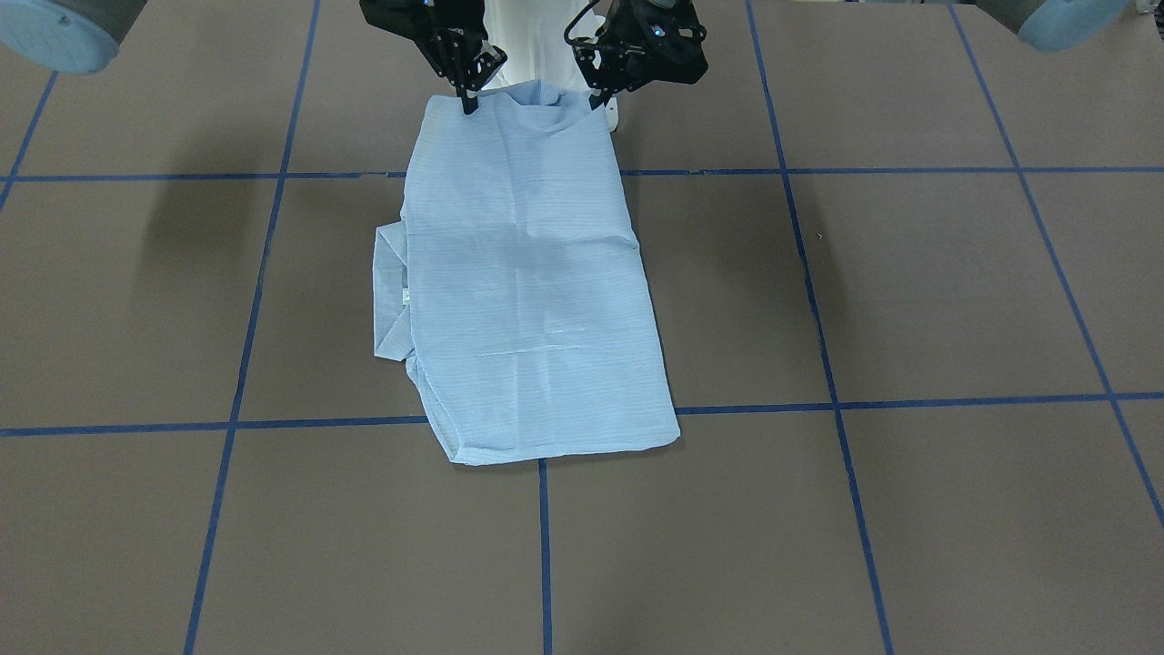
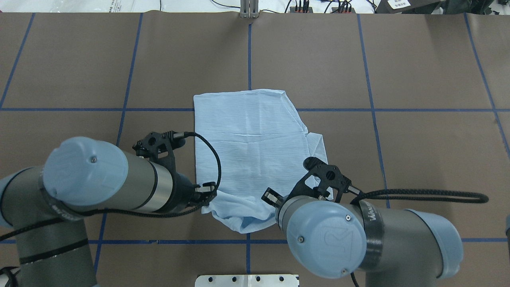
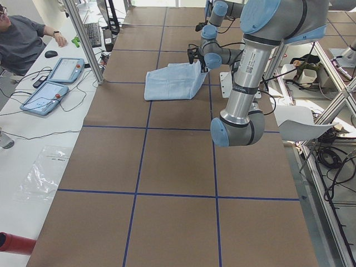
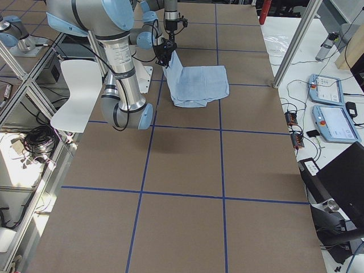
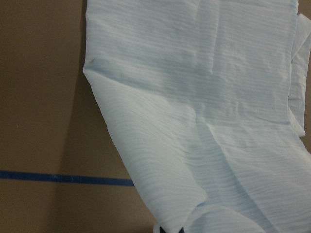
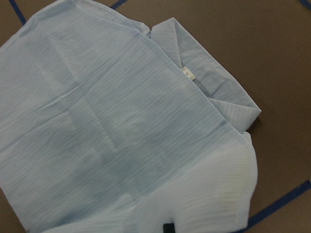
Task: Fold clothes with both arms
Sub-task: 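Lift the near edge with both grippers and fold it toward the collar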
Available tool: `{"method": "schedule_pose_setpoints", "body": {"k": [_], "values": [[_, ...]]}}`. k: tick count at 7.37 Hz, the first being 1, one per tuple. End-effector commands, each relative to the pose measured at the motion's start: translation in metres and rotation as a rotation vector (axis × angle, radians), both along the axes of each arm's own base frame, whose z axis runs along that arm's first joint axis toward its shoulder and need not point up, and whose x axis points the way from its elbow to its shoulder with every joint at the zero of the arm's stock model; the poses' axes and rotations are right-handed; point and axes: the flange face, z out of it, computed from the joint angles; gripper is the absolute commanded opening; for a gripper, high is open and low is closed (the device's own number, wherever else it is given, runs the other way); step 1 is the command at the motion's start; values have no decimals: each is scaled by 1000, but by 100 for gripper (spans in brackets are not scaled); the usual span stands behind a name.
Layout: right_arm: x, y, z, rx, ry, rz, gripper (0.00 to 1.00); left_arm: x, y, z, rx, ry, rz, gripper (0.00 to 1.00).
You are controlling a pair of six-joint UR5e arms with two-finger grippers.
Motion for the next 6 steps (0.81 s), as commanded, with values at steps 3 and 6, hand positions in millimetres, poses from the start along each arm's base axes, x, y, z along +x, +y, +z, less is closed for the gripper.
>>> {"method": "schedule_pose_setpoints", "body": {"k": [3,6], "values": [[-10,-91,3,102,16,66,0,2,-97,6,77,-87,-133,0],[-49,-168,24,156,50,101,0,37,-165,23,129,-172,-163,0]]}}
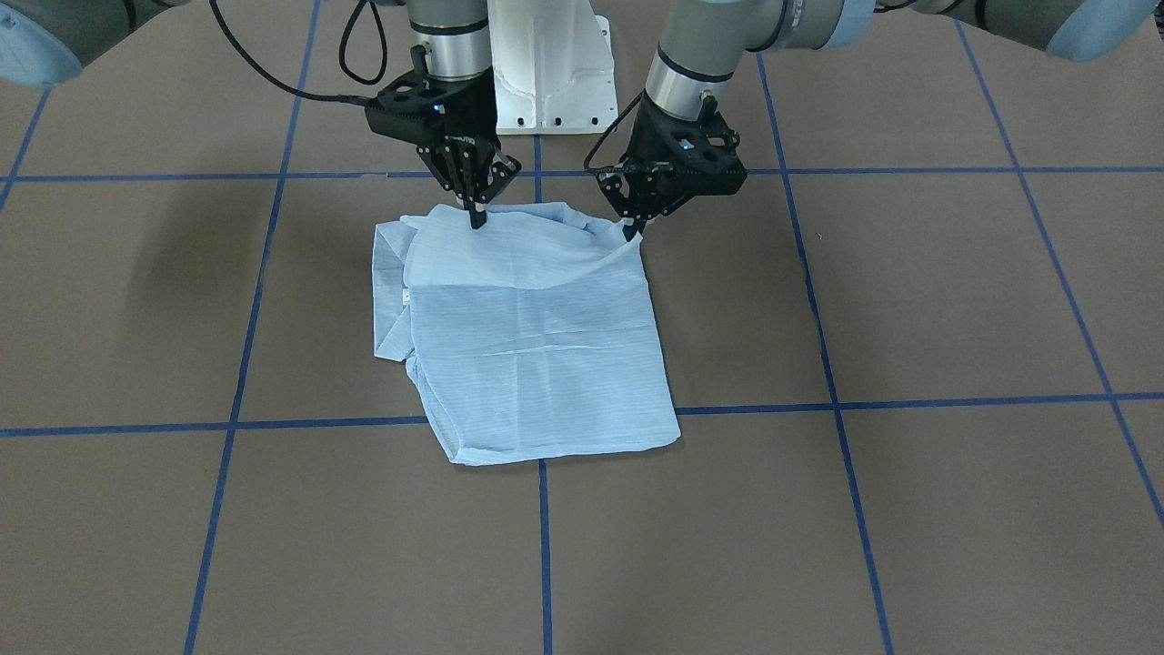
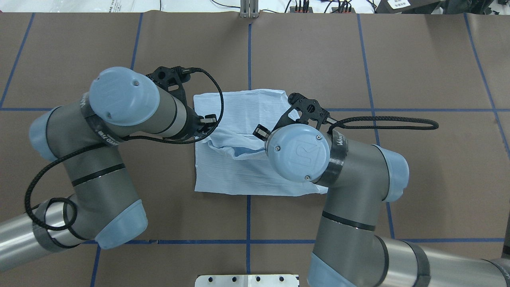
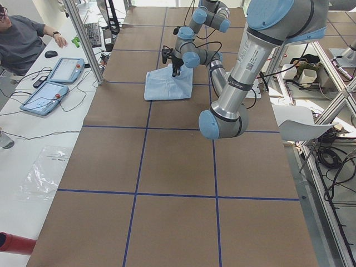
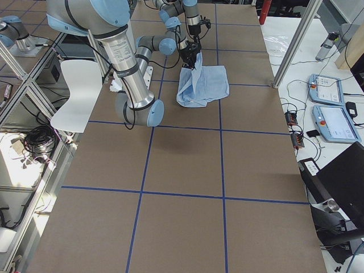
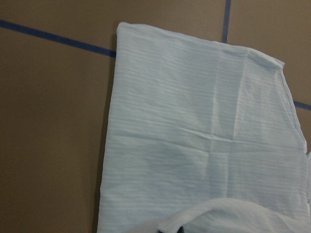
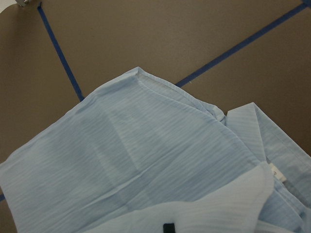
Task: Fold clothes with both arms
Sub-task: 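Lift the near edge with both grippers and fold it toward the collar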
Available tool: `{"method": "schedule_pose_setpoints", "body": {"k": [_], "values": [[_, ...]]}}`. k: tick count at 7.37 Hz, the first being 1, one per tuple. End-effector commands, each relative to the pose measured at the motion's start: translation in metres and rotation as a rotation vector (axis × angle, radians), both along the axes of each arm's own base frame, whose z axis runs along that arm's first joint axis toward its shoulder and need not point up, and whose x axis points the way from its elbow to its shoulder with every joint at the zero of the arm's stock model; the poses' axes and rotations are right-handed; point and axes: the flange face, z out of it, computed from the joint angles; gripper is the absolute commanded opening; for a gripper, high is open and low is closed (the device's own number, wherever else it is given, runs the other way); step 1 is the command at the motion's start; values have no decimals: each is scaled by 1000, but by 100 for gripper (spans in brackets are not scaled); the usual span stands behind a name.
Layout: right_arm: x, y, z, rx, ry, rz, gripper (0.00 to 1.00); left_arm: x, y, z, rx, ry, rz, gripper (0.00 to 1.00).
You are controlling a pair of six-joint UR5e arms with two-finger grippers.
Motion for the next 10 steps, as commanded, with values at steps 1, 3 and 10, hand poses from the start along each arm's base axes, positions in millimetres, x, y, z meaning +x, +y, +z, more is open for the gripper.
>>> {"method": "schedule_pose_setpoints", "body": {"k": [1,3,10], "values": [[-22,-54,20,32,40,16,0,27,-51,31,57,-33,-32,0],[-55,-101,39,33,76,33,0,53,-97,51,87,-67,-42,0],[-60,-164,52,97,125,-68,100,48,-152,79,187,-90,-34,100]]}}
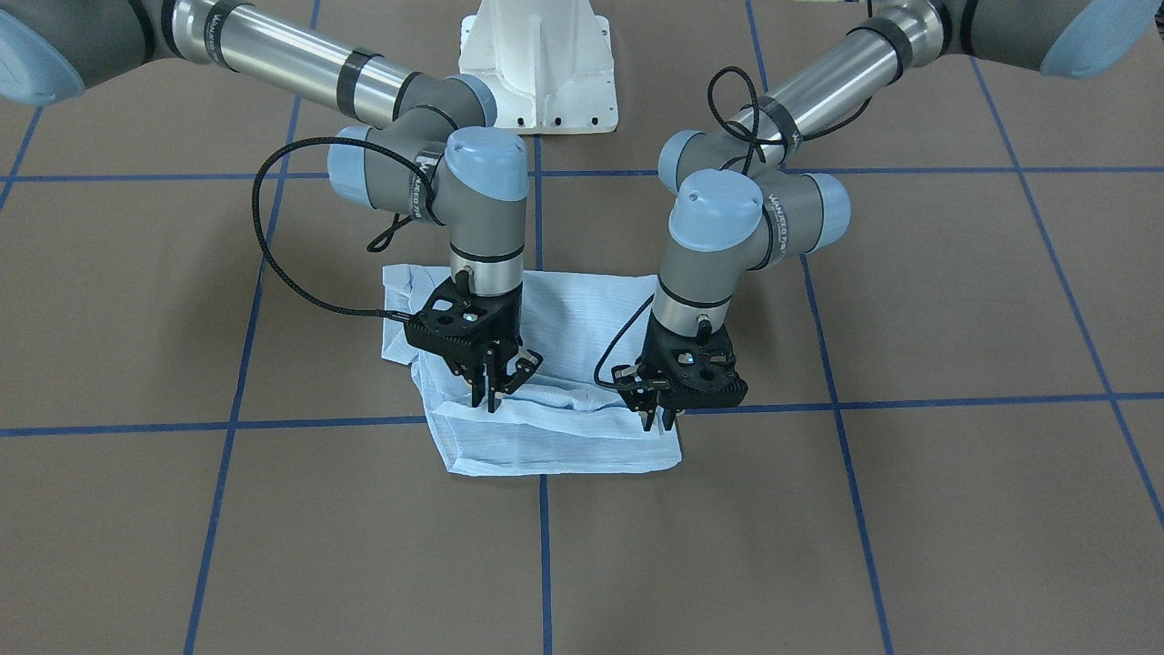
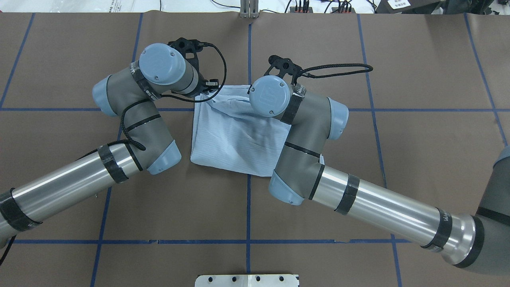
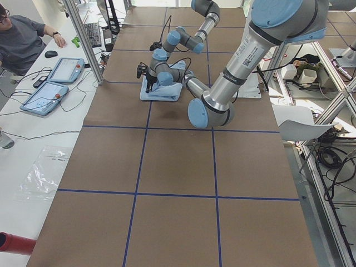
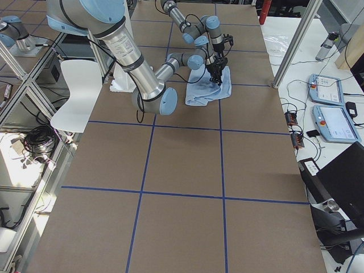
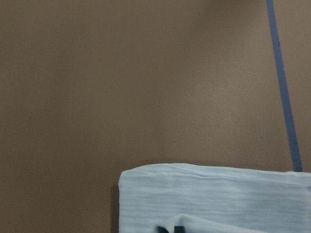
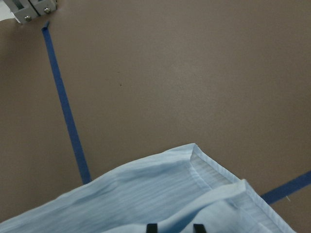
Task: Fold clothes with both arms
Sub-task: 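Lift the near edge with both grippers and fold it toward the collar, then lower the folded edge onto the far side with both grippers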
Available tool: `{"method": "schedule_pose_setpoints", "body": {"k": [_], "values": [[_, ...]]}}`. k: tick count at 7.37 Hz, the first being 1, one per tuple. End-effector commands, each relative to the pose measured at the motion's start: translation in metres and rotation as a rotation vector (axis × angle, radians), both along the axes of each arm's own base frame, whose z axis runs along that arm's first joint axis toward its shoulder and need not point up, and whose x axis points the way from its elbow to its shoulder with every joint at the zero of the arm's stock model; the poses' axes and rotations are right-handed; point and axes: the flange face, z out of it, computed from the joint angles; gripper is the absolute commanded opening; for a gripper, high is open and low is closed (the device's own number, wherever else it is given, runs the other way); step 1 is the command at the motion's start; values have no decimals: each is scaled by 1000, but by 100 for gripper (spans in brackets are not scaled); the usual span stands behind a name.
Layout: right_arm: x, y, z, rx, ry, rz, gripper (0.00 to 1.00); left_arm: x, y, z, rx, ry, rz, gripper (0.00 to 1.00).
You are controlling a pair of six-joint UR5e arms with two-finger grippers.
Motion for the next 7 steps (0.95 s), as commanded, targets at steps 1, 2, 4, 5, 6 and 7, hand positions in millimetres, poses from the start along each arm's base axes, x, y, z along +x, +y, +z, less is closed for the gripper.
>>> {"method": "schedule_pose_setpoints", "body": {"k": [1,2,4,5,6,7], "values": [[29,-24,-11,-39,-44,-107,100,-29,-2,-6,-22,55,49,100],[40,-29,-11,-49,-60,-135,100,-44,14,7,-7,59,80,100],[49,-24,8,-7,-23,-191,100,2,61,12,-1,43,165,100],[59,-19,11,2,-28,-193,100,26,65,15,13,13,150,100],[62,-17,11,1,-35,-197,100,48,52,9,5,-7,148,100],[62,-17,11,0,-36,-199,100,64,41,3,-7,-23,149,100]]}}
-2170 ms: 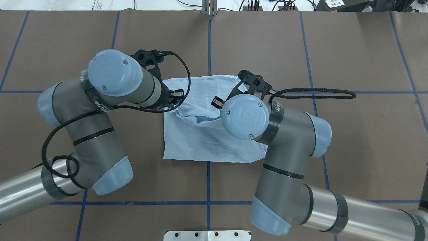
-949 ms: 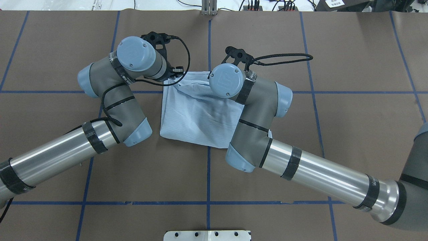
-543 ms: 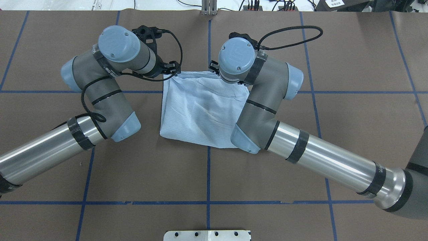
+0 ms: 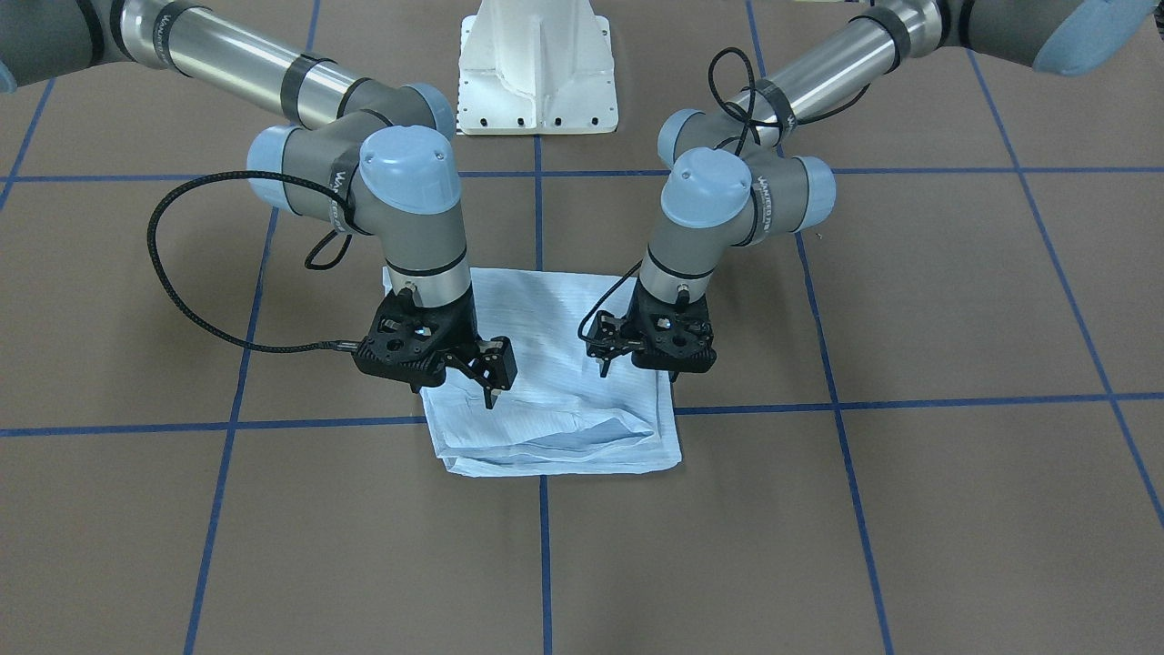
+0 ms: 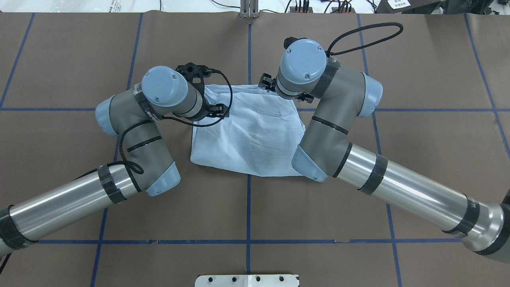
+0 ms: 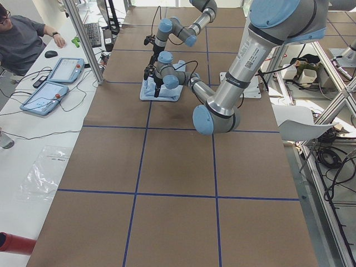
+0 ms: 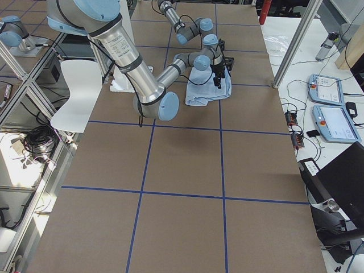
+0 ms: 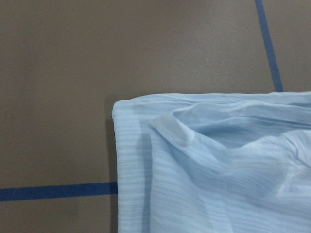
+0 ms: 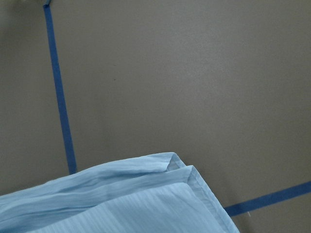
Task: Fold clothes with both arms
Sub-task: 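Lower the folded edge onto the far side with both grippers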
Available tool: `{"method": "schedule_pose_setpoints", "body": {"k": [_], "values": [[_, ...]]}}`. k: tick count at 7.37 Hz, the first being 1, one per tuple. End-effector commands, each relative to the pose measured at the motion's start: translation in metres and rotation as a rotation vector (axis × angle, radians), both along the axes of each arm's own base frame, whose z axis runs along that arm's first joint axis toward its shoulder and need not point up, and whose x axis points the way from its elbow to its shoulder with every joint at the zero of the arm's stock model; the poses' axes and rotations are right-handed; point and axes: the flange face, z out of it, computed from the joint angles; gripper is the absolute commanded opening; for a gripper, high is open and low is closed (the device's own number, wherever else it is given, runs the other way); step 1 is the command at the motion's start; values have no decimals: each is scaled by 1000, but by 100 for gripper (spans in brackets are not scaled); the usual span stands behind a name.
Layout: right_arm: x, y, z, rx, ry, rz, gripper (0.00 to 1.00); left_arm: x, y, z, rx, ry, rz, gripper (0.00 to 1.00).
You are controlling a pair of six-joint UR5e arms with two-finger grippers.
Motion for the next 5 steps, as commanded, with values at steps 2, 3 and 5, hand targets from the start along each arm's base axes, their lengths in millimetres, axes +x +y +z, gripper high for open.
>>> {"method": "schedule_pose_setpoints", "body": {"k": [2,3,5], "values": [[4,2,4,0,0,-4,100,29,-46,7,-38,-77,-40,100],[4,2,8,-1,5,-4,100,12,-77,13,-50,-99,-77,100],[4,3,9,0,6,-3,100,-22,-125,13,-41,-129,-120,100]]}}
